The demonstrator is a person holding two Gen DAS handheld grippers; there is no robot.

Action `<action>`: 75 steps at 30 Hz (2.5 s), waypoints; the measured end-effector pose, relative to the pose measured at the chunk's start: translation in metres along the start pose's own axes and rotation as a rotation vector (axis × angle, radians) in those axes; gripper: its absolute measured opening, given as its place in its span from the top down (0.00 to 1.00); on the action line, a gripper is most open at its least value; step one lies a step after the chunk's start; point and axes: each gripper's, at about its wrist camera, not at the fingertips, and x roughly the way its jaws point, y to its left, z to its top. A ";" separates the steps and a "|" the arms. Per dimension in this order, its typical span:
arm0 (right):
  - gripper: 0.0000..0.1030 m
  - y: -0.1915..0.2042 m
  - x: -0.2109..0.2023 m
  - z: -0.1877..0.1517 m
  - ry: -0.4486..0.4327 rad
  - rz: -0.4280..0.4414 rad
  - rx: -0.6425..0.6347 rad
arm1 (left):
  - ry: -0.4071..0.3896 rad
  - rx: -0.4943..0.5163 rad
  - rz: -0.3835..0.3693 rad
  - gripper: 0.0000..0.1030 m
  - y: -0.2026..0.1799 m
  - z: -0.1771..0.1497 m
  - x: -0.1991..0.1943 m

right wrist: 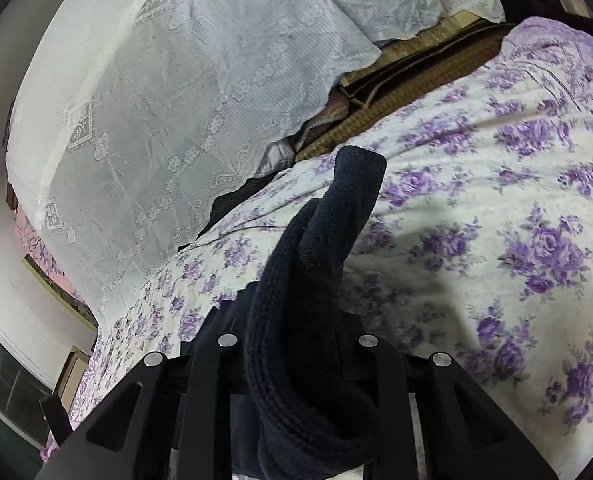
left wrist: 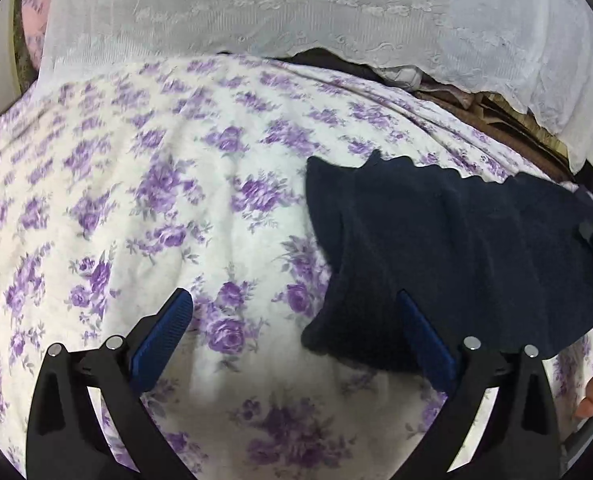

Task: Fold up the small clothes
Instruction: 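Lift the folded cardigan corner with the right tool, then fold the held cardigan end over the bundle with the right tool and release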

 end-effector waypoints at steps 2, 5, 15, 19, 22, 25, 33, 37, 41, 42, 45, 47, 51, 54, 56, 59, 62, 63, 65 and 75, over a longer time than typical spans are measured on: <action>0.77 0.006 -0.002 0.000 -0.007 0.006 -0.004 | -0.029 0.045 -0.011 0.05 -0.010 -0.001 -0.007; 0.77 0.017 -0.003 -0.001 -0.017 0.013 -0.019 | -0.072 0.116 -0.017 0.05 -0.027 -0.004 -0.015; 0.77 0.055 0.009 -0.006 -0.005 0.021 -0.077 | -0.045 0.105 0.025 0.05 -0.003 0.013 -0.015; 0.77 0.070 0.013 -0.009 -0.002 0.021 -0.101 | -0.045 0.068 0.022 0.04 0.023 0.019 -0.020; 0.77 0.081 0.018 -0.012 0.001 0.023 -0.114 | -0.050 0.063 0.042 0.04 0.039 0.018 -0.023; 0.77 0.096 0.025 -0.019 0.010 0.026 -0.135 | -0.026 0.003 0.016 0.05 0.054 0.019 -0.021; 0.77 0.146 0.049 -0.053 0.048 0.017 -0.253 | -0.021 -0.068 -0.033 0.04 0.066 0.023 -0.022; 0.77 0.169 0.071 -0.086 0.090 -0.031 -0.370 | -0.010 -0.076 -0.016 0.05 0.068 0.022 -0.017; 0.77 0.185 0.090 -0.118 0.112 -0.113 -0.521 | 0.009 -0.089 0.002 0.05 0.072 0.021 -0.010; 0.76 0.189 0.094 -0.126 0.117 -0.141 -0.573 | 0.012 -0.093 0.005 0.05 0.073 0.021 -0.009; 0.65 0.193 0.101 -0.134 0.166 -0.158 -0.634 | 0.020 -0.119 0.035 0.04 0.082 0.021 -0.004; 0.52 0.196 0.097 -0.134 0.191 -0.128 -0.654 | 0.032 -0.160 0.027 0.04 0.091 0.021 -0.001; 0.36 0.194 0.065 -0.119 0.199 0.060 -0.580 | 0.054 -0.230 -0.013 0.04 0.105 0.020 0.002; 0.33 0.195 0.030 -0.111 0.153 0.146 -0.633 | 0.037 -0.210 -0.013 0.04 0.100 0.020 -0.003; 0.33 0.189 -0.001 -0.103 0.080 0.186 -0.669 | 0.007 -0.175 -0.009 0.04 0.091 0.019 -0.009; 0.44 0.171 -0.023 -0.088 0.000 0.105 -0.691 | -0.047 -0.099 -0.010 0.04 0.072 0.017 -0.022; 0.77 0.140 -0.016 -0.074 0.033 -0.008 -0.645 | -0.078 -0.041 -0.060 0.04 0.048 0.015 -0.034; 0.79 0.130 -0.010 -0.071 0.057 -0.034 -0.620 | -0.093 -0.031 -0.075 0.04 0.039 0.016 -0.038; 0.85 0.110 0.004 -0.064 0.102 -0.044 -0.536 | -0.122 -0.014 -0.089 0.04 0.023 0.019 -0.045; 0.87 0.118 0.049 -0.097 0.232 0.021 -0.538 | 0.033 0.102 0.042 0.04 -0.013 0.004 0.028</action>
